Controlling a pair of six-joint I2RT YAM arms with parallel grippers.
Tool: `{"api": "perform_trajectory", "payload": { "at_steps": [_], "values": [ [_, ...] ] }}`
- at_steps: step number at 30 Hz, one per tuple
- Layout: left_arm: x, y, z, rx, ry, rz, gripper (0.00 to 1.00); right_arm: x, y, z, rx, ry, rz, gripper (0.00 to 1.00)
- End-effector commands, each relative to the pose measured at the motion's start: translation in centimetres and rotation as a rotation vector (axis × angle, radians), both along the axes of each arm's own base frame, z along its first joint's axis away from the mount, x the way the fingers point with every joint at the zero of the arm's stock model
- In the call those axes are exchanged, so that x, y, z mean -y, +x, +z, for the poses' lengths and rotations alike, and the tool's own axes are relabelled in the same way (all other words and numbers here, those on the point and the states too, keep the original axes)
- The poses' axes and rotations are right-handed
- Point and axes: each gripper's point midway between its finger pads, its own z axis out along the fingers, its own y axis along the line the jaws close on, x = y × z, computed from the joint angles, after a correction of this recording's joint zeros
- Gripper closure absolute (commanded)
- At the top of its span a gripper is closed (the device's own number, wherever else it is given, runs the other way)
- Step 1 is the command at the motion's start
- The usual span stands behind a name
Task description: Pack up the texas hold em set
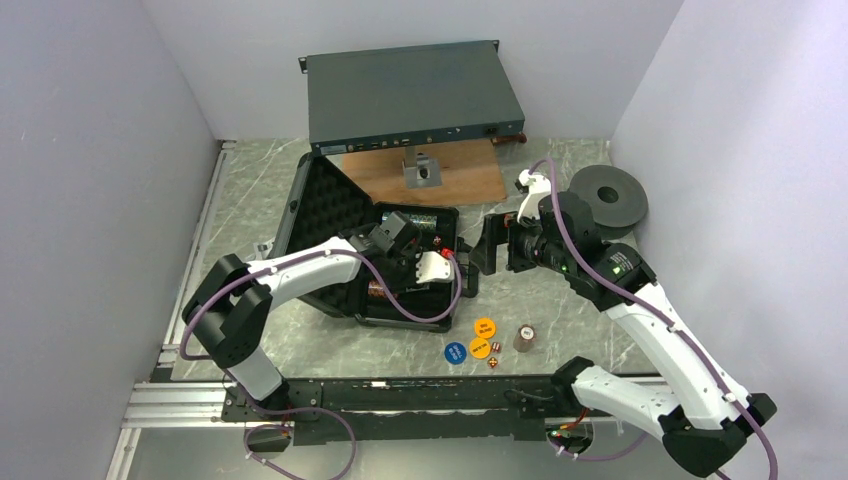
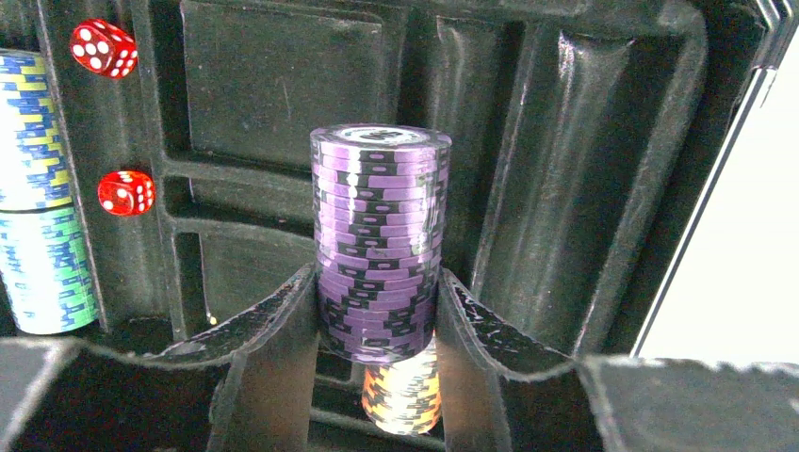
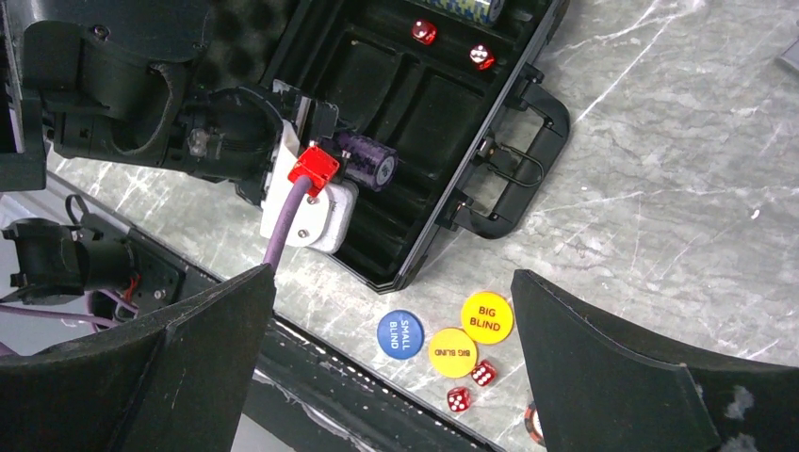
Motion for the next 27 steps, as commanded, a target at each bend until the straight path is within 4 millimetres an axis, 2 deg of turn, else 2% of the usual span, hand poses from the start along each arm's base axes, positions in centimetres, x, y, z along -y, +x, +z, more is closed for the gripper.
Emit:
{"api": "perform_trajectory", "payload": {
  "at_steps": [1, 12, 19, 24, 27],
  "values": [
    [1.2, 0.5, 1.1, 0.030, -0.042, -0.033, 1.00, -0.5, 0.6, 0.9, 0.037, 0.021, 0.009, 0.00],
    [1.1, -0.4, -0.4, -0.029, 0.008, -0.042, 1.00, -0.6, 0.6, 0.6, 0.028, 0.020, 0.013, 0.00],
    [0.5, 0.2, -0.4, -0.005, 0.043, -0.006, 0.99, -0.7, 0.5, 0.5, 0.025, 0.021, 0.017, 0.00],
    [-0.1, 0.2, -1.0, -0.003, 0.089, 0.001, 0.88, -0.7, 0.6, 0.3, 0.021, 0.018, 0.017, 0.00],
    [0.0, -0.2, -0.9, -0.016, 0.084, -0.007, 0.74, -0.7, 0.6, 0.3, 0.020, 0.017, 0.018, 0.00]
  ]
}}
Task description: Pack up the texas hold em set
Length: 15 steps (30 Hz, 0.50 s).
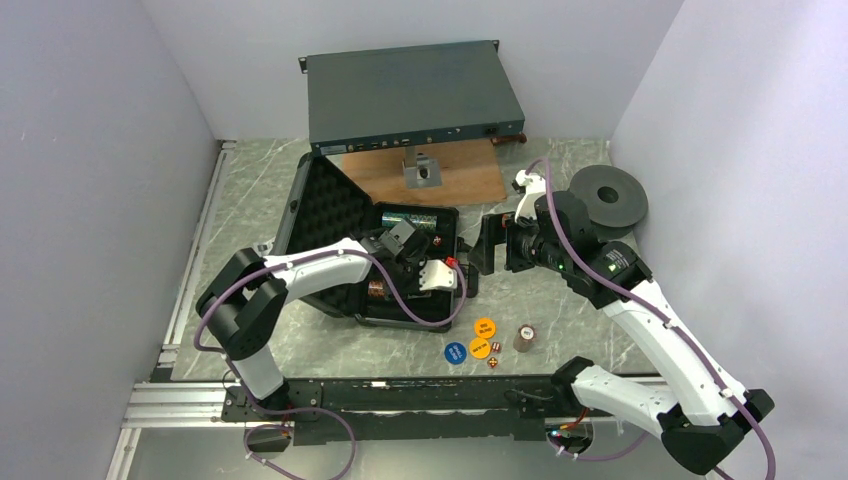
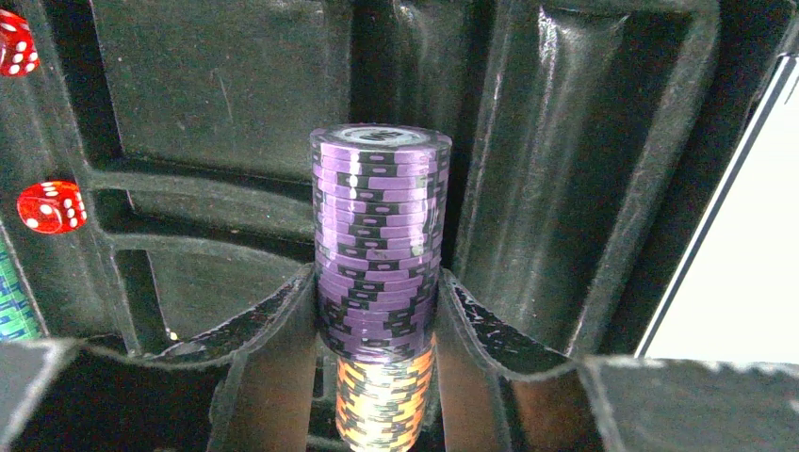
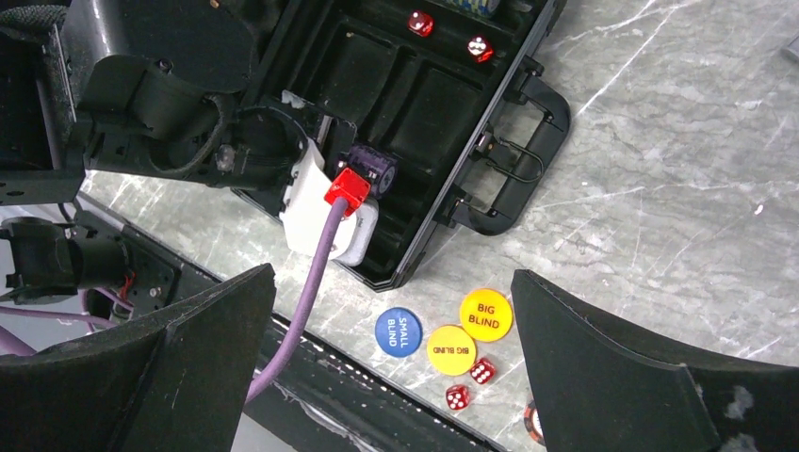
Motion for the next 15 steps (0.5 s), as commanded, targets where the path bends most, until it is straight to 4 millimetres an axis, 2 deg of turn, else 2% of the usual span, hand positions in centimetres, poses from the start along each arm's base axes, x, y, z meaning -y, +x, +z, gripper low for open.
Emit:
{"api": "perform_trajectory", "payload": {
  "at_steps": [1, 2, 3, 4, 5, 6, 11, 15],
  "values": [
    [0.3, 0.5, 1.5, 0.024, -0.005, -0.001, 0.72, -0.6, 0.4, 0.9, 0.037, 0.028, 0.017, 0.00],
    [0.3, 0.6, 1.7, 0.031, -0.005, 0.001, 0.67, -0.6, 0.4, 0.9, 0.038, 0.029, 0.017, 0.00],
    [0.3, 0.6, 1.9, 0.040, -0.005, 0.006, 0.57, -0.6, 0.4, 1.0, 0.039, 0.029, 0.017, 0.00],
    [0.4, 0.6, 2.1, 0.044, -0.009, 0.006, 0.42, -0.6, 0.4, 0.9, 0.037, 0.029, 0.016, 0.00],
    [0.4, 0.5, 2.4, 0.048, -0.017, 0.004, 0.16, -0.6, 0.4, 0.9, 0.037, 0.028, 0.015, 0.00],
    [0.6, 0.5, 2.8, 0.054, -0.027, 0.005, 0.09, -0.6, 0.4, 0.8, 0.035, 0.027, 0.015, 0.00],
    [0.8, 0.7, 5.2, 0.099, -0.068, 0.022, 0.08, -0.6, 0.6, 0.5, 0.024, 0.015, 0.010, 0.00],
    [1.1, 0.8, 8.7, 0.158, -0.150, 0.044, 0.08, -0.7, 0.9, 0.2, 0.008, 0.004, 0.004, 0.00]
  ]
}}
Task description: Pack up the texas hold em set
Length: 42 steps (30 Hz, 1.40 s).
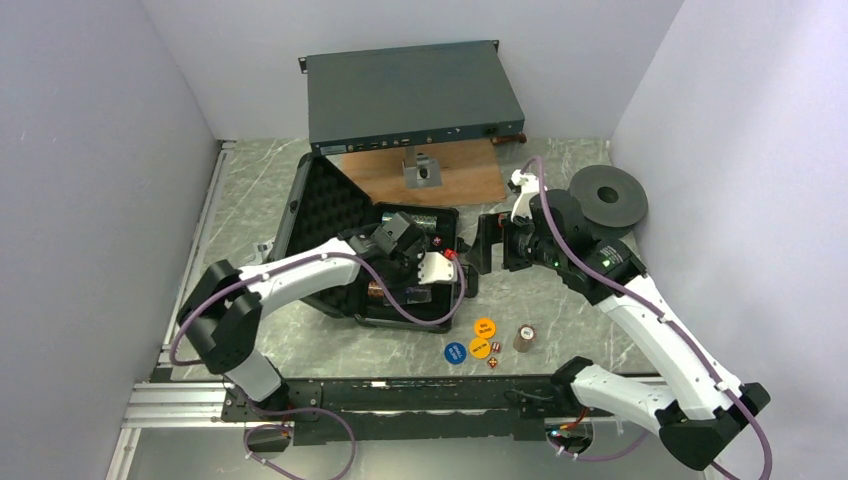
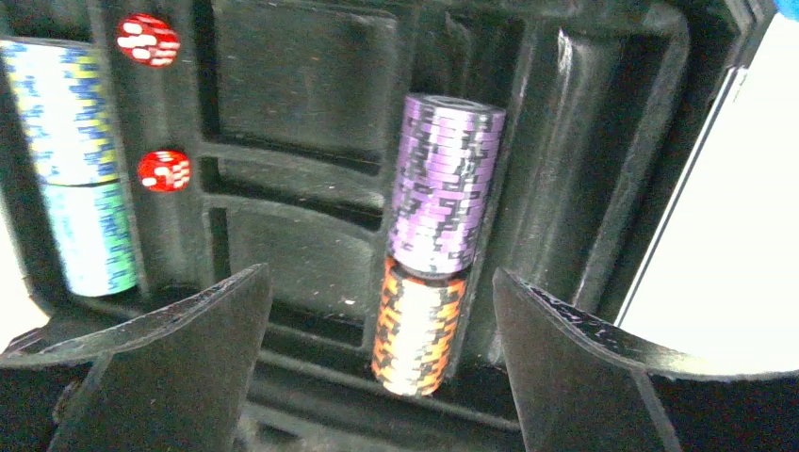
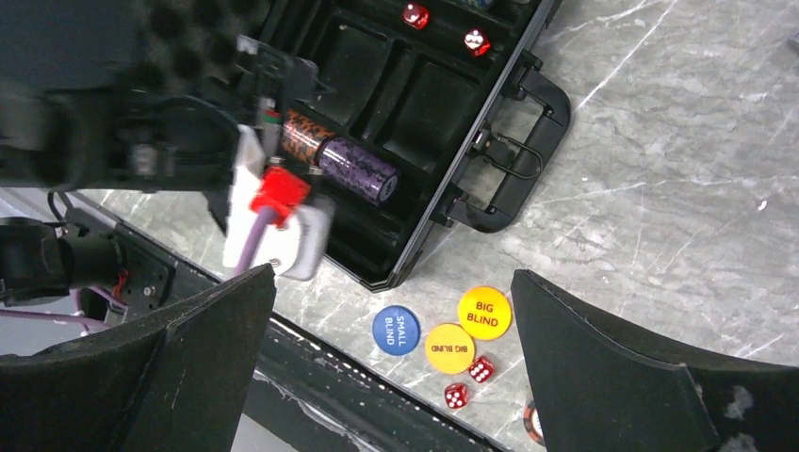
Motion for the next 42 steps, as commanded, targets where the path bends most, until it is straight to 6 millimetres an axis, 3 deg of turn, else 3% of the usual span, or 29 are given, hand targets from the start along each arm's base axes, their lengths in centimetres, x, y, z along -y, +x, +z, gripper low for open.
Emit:
{"api": "perform_trajectory", "payload": {
  "at_steps": [1, 7, 12, 16, 19, 22, 25, 29, 36, 42],
  "values": [
    [1.0, 0.5, 6.6, 0.106, -0.151, 0.029, 0.08, -0.5, 0.7, 0.6, 0.017, 0.011, 0.003, 0.00],
    [0.1, 0.6, 14.1, 0.247, -0.344, 0.129, 0.09, -1.2, 1.1, -0.8, -0.038, 0.009, 0.000, 0.07],
    [-2.1, 0.2, 17.3, 0.330, -0.487, 0.268, 0.09, -2.0, 1.6, -3.4, -0.112, 0.000, -0.013, 0.21],
    [-5.8, 1.2, 18.8, 0.487, -0.592, 0.467, 0.00, -2.7, 2.0, -6.2, -0.182, -0.014, -0.022, 0.38],
    [-9.8, 1.7, 22.0, 0.637, -0.774, 0.686, 0.00, -3.6, 1.8, -8.6, -0.244, -0.026, -0.016, 0.47],
    [-11.1, 0.9, 24.1, 0.677, -0.882, 0.709, 0.00, -4.7, 1.6, -10.8, -0.300, -0.052, -0.010, 0.52],
    [-11.7, 0.4, 24.6, 0.673, -0.913, 0.722, 0.00, -6.0, 1.6, -12.5, -0.334, -0.084, 0.002, 0.62],
    [-11.6, 0.4, 24.4, 0.663, -0.903, 0.720, 0.03, -8.0, 1.8, -14.0, -0.365, -0.108, 0.026, 0.84],
    [-12.3, 0.5, 24.0, 0.658, -0.855, 0.756, 0.06, -10.5, 2.4, -17.2, -0.412, -0.180, 0.040, 0.89],
    [-12.6, 0.5, 23.5, 0.672, -0.847, 0.760, 0.06, -11.4, 2.9, -19.4, -0.435, -0.237, 0.041, 0.89]
  ]
}}
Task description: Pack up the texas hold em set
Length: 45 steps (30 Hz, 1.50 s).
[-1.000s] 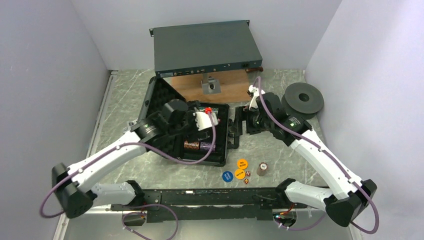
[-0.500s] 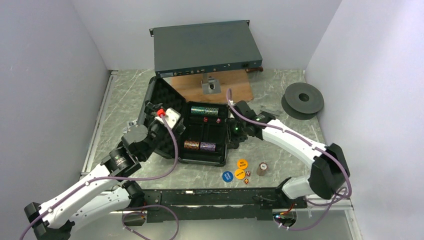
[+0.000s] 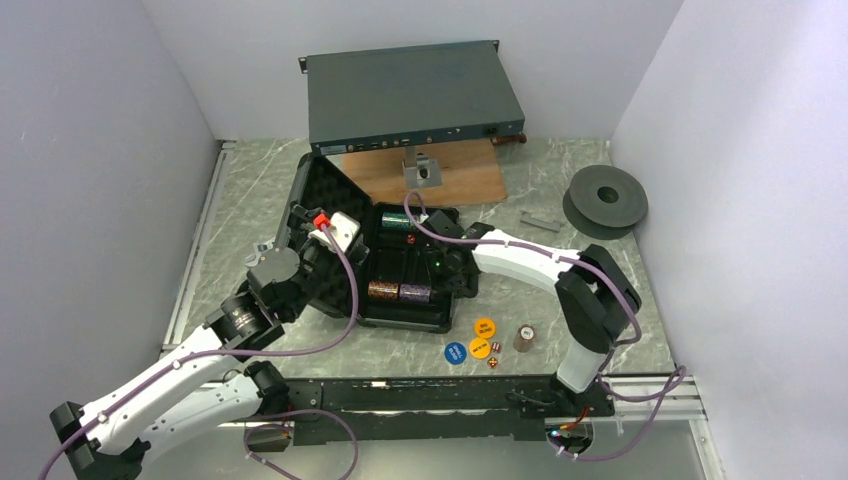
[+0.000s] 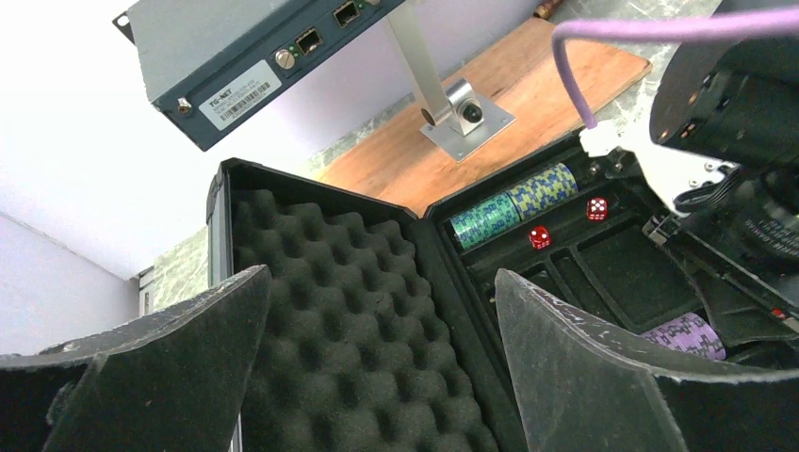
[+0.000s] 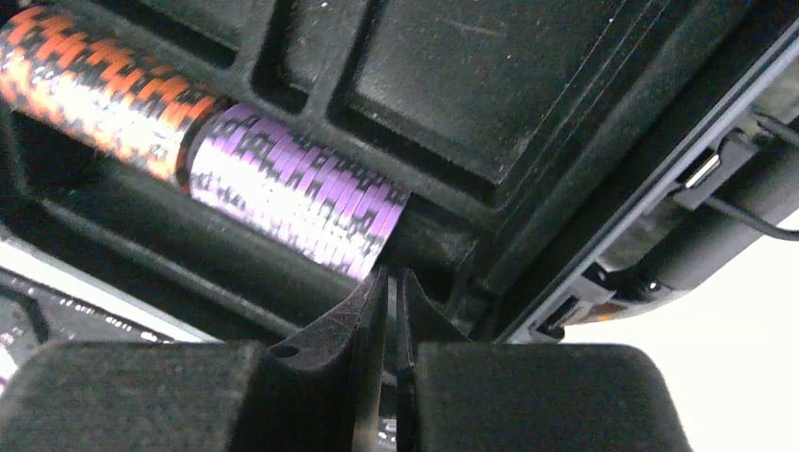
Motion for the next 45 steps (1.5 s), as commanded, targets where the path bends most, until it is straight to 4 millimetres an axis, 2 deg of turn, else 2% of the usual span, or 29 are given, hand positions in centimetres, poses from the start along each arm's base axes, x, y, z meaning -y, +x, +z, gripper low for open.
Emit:
{"api": "perform_trajectory", "payload": {
  "at_steps": [1, 6, 15, 23, 29, 35, 41, 45],
  "values": [
    [-0.7, 0.1, 1.8, 0.038, -0.047, 0.032, 0.06, -1.7, 2.0, 0.6, 0.058, 0.012, -0.015, 0.89],
    [-0.9, 0.1, 1.8, 0.037, -0.038, 0.042, 0.07, -2.7, 2.1, 0.3, 0.051, 0.019, -0.006, 0.89],
    [-1.3, 0.4, 1.3, 0.033, -0.017, 0.072, 0.07, -5.8, 2.1, 0.8, 0.043, 0.087, 0.058, 0.89],
    [-1.6, 0.6, 1.0, 0.036, -0.005, 0.095, 0.07, -5.3, 1.5, 2.1, 0.068, 0.100, 0.064, 0.87],
    [-1.7, 0.7, 0.9, 0.035, 0.000, 0.101, 0.08, -4.9, 0.8, 4.9, 0.102, 0.126, 0.085, 0.83],
    [-1.6, 0.8, 0.7, 0.029, 0.008, 0.102, 0.08, -4.3, 0.6, 8.6, 0.167, 0.164, 0.087, 0.63],
    [-1.9, 0.8, 0.7, 0.032, 0.008, 0.118, 0.08, -3.1, 0.8, 11.6, 0.228, 0.151, 0.073, 0.53],
    [-1.9, 0.9, 0.7, 0.031, 0.009, 0.122, 0.08, -1.4, 0.6, 13.3, 0.276, 0.135, 0.046, 0.43]
  ]
}}
